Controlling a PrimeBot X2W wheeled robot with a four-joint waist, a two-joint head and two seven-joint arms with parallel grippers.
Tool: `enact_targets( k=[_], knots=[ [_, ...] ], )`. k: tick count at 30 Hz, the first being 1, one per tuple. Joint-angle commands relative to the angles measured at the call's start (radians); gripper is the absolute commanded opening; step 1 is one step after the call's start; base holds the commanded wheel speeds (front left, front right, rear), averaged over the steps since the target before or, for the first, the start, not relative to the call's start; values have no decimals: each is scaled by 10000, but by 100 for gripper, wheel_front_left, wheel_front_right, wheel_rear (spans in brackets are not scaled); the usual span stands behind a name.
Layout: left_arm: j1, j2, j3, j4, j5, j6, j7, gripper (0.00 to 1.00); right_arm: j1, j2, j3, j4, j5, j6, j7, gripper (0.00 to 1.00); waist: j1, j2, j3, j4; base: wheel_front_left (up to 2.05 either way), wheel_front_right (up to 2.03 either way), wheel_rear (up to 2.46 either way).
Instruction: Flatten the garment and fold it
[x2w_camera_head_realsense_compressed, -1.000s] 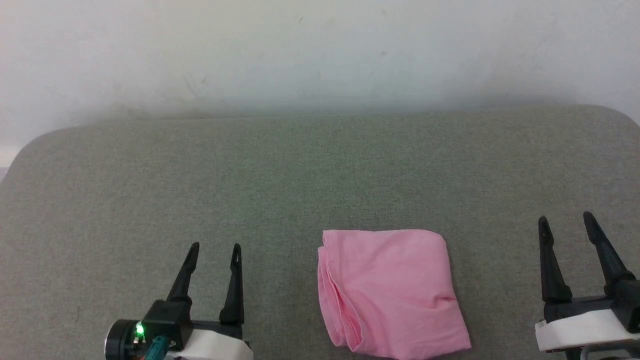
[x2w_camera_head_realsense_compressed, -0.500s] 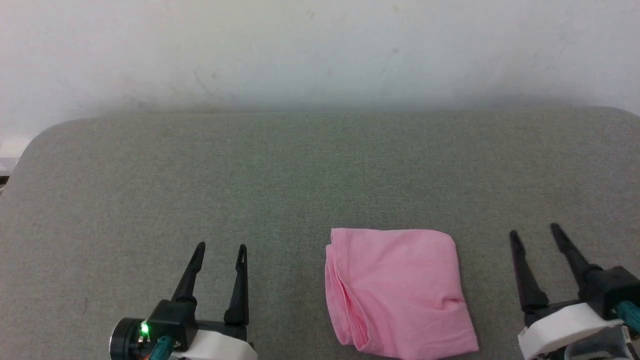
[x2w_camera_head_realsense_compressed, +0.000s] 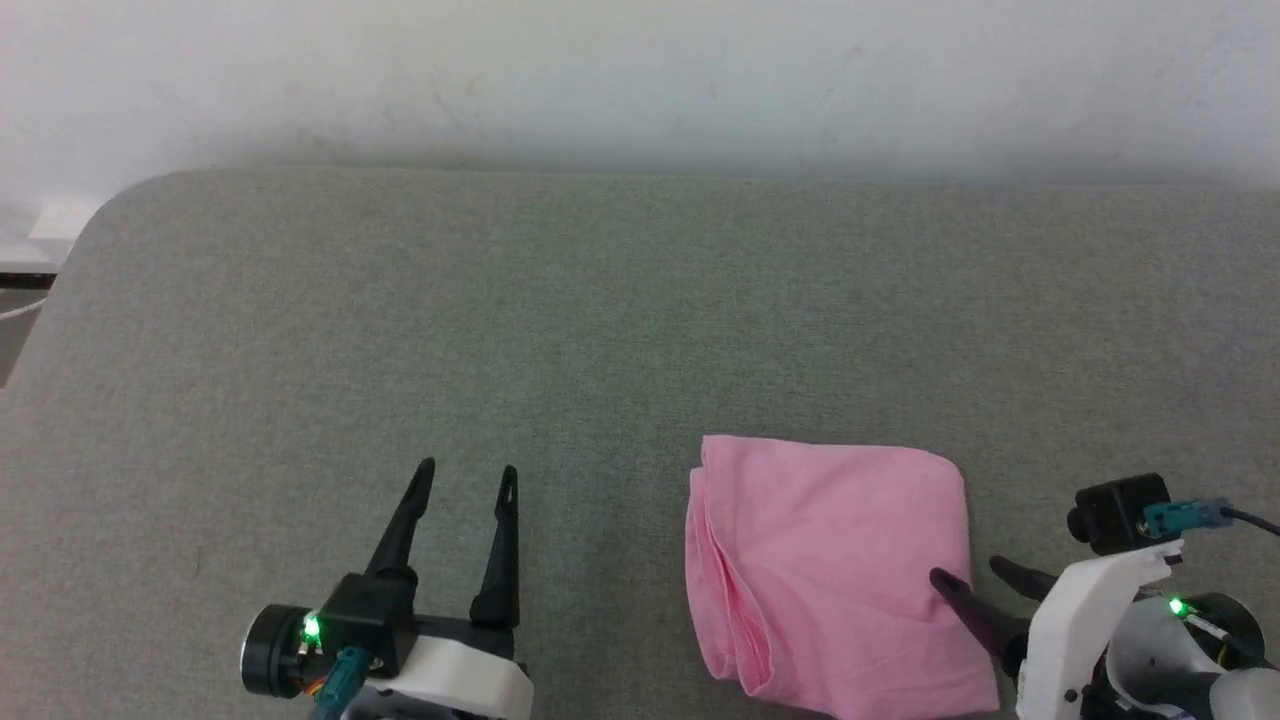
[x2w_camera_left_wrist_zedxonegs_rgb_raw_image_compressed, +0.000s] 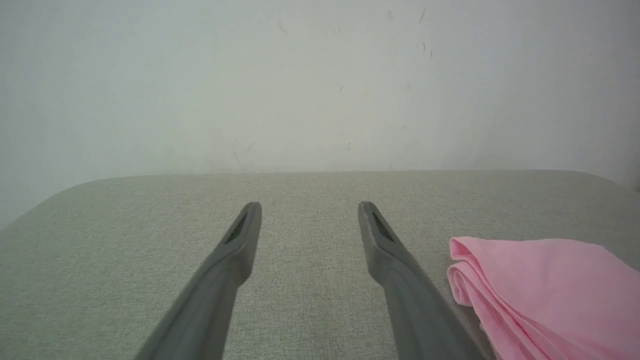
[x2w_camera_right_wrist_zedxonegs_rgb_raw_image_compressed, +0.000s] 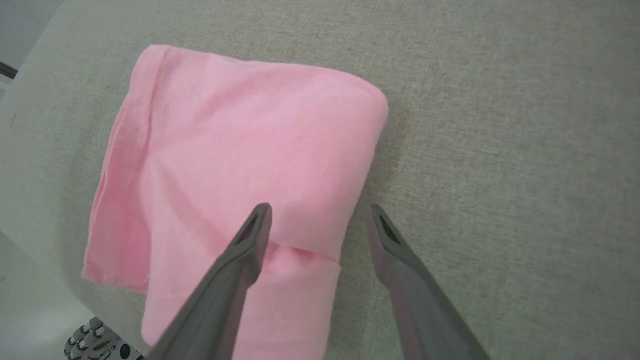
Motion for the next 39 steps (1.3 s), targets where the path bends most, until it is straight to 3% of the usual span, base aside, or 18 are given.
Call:
enact_targets(
  k=[1,5,12,13,14,15,19,25,33,39],
  knots=[
    [-182,-33,-76,56,38,-61,-47,100,-237,146,-111,336,155,-9,413,100,-1,0,236,310,0,0,0],
    [-284,-34,-136,97,33,-41,-47,100,-495,402,-71,1067,81,-9,1267,100,-1,0,350,567,0,0,0],
    [-350,-35,-182,175,34,-26,-47,100,-836,761,440,2070,-210,-9,1358,100,-1,0,415,826,0,0,0],
    [-347,-35,-197,182,33,-22,-47,100,-872,780,506,2211,-264,-9,1275,93,-1,0,401,842,0,0,0],
    [-338,-35,-212,192,34,-12,-47,100,-916,768,572,2339,-360,-9,1162,36,-1,0,380,847,0,0,0],
    [-323,-35,-221,207,34,2,-47,100,-968,748,639,2449,-481,-9,1018,0,-1,0,351,835,0,0,0],
    [-258,-35,-259,233,36,25,-47,100,-1275,489,992,2604,-959,-9,388,0,-1,0,199,633,0,0,0],
    [-178,-35,-453,237,129,-50,-47,100,-1939,-532,1796,1990,-2070,-9,-155,0,-1,0,-24,-138,0,0,0],
    [-650,-35,-1271,312,55,-155,-47,100,-3155,-2724,3420,814,-2642,-9,553,0,-1,0,506,-1794,0,0,0],
    [-1378,-35,-1761,385,12,-182,-47,100,-3905,-4066,3733,867,-2415,-9,624,0,-1,0,1290,-2522,0,0,0]
  ],
)
